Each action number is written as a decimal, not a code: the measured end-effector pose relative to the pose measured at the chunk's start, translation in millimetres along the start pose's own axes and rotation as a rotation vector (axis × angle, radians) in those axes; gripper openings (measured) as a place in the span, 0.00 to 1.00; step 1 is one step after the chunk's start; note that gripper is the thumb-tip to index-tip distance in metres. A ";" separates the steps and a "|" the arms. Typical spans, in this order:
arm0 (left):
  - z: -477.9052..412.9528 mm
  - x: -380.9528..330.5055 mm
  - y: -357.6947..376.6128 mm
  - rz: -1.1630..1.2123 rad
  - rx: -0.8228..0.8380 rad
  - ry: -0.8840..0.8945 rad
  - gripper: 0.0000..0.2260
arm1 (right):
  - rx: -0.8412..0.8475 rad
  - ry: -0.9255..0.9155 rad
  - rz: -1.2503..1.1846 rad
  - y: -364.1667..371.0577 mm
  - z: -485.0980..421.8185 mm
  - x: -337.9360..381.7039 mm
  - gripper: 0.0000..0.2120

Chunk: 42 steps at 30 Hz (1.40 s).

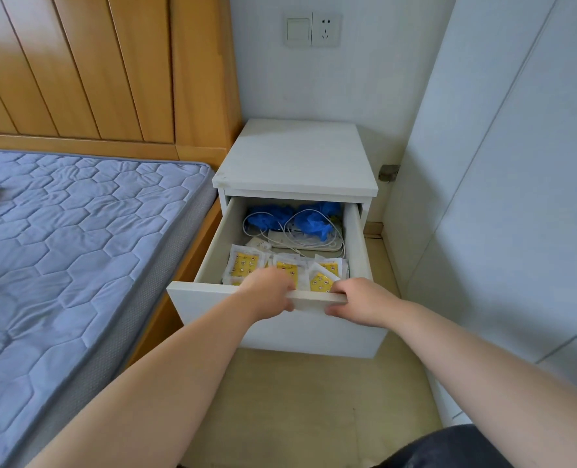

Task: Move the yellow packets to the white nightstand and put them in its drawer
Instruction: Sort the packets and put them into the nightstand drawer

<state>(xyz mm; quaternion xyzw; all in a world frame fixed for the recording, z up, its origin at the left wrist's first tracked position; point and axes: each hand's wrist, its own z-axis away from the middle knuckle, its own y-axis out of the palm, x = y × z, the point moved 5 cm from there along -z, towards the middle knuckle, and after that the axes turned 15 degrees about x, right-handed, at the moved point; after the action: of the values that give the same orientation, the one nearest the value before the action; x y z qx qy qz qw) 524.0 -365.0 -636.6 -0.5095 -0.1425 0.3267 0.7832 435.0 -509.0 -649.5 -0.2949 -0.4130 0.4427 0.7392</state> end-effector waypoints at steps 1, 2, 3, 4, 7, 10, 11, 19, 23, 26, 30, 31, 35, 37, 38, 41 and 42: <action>0.6 0.3 2.3 0.004 -0.024 -0.018 0.11 | -0.035 0.008 0.035 1.3 1.4 0.6 0.17; 0.9 0.4 4.1 0.001 -0.047 -0.037 0.12 | -0.074 0.017 0.069 1.6 2.7 1.7 0.16; 0.5 0.5 5.4 -0.011 -0.069 -0.055 0.12 | -0.111 0.024 0.123 1.7 3.2 2.9 0.15; -0.3 0.7 6.1 -0.023 -0.086 -0.069 0.13 | -0.149 0.020 0.200 1.2 2.9 5.4 0.14; -5.8 1.4 6.6 -0.054 -0.112 -0.067 0.11 | -0.225 -0.013 0.367 0.1 -1.2 10.1 0.13; -13.1 1.9 3.9 -0.080 -0.132 -0.052 0.09 | -0.266 -0.004 0.381 -4.5 -8.6 8.3 0.12; -16.2 2.8 2.5 -0.073 -0.146 -0.051 0.08 | -0.283 -0.003 0.386 -6.6 -11.8 7.7 0.11; -50.9 13.4 -17.4 0.038 -0.227 -0.084 0.08 | -0.348 -0.043 0.260 -29.1 -48.0 -10.0 0.09; -77.7 17.5 -31.9 0.070 -0.220 -0.122 0.06 | -0.343 -0.051 0.208 -49.3 -73.0 -21.7 0.10; -100.2 23.3 -41.6 0.098 -0.236 -0.127 0.06 | -0.377 -0.056 0.207 -63.3 -90.9 -28.0 0.09; -127.8 32.4 -52.3 0.106 -0.251 -0.104 0.09 | -0.423 -0.064 0.206 -80.4 -113.4 -36.1 0.09; -134.0 34.9 -54.5 0.107 -0.254 -0.100 0.09 | -0.444 -0.061 0.203 -83.8 -117.5 -37.7 0.09; -147.4 44.0 -68.0 0.095 -0.302 -0.073 0.13 | -0.520 -0.064 0.089 -94.8 -127.9 -45.4 0.12; -146.4 46.1 -77.1 -0.043 -0.385 -0.095 0.26 | -0.581 -0.088 0.060 -99.7 -127.7 -46.9 0.18; -146.1 45.9 -81.8 -0.134 -0.411 -0.111 0.34 | -0.621 -0.081 0.110 -103.3 -128.1 -46.3 0.24; -155.7 48.5 -93.1 -0.287 -0.396 -0.164 0.48 | -0.579 0.007 0.317 -119.2 -133.5 -42.7 0.44; -161.0 51.6 -96.6 -0.291 -0.374 -0.188 0.50 | -0.547 0.028 0.346 -126.7 -137.3 -42.7 0.48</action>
<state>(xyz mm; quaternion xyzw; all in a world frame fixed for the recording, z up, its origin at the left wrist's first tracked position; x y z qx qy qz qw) 687.4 -470.4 -627.0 -0.5869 -0.3445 0.2244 0.6975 595.4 -612.0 -629.4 -0.5544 -0.4501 0.4306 0.5519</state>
